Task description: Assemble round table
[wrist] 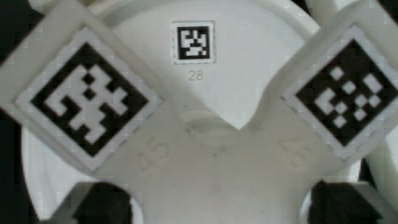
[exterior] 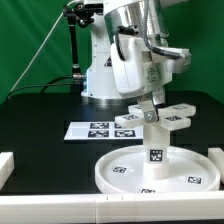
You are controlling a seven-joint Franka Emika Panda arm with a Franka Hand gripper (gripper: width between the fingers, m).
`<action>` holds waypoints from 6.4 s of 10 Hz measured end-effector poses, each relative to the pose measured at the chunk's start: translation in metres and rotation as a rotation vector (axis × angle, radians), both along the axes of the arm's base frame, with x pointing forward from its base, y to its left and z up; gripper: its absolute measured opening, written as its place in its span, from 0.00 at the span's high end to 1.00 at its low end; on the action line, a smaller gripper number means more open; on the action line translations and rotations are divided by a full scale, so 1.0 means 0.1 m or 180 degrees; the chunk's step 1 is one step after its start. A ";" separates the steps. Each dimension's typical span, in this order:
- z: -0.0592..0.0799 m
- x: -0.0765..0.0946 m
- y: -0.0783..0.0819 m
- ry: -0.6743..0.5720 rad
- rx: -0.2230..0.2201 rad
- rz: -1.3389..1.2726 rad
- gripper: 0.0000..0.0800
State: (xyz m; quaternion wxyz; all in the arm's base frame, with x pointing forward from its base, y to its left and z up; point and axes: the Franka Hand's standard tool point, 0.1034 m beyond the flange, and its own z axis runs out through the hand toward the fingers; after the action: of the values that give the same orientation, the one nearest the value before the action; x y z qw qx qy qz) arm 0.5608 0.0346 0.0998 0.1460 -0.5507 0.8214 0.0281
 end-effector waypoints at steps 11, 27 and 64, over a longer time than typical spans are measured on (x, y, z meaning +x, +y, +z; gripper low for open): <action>0.35 -0.01 0.04 -0.0377 -0.0311 0.1624 0.19; 0.36 0.01 0.12 -0.1052 -0.1235 0.6158 0.19; 0.00 -0.03 0.02 -0.0751 -0.1134 0.7255 0.45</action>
Offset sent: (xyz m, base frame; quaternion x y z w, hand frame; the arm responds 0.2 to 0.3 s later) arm -0.0197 0.0019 0.0425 0.0030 -0.0482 0.0441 0.9979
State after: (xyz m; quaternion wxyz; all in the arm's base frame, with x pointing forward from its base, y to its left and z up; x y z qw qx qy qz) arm 0.5577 0.0369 0.1001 0.0321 -0.9833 -0.1773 -0.0243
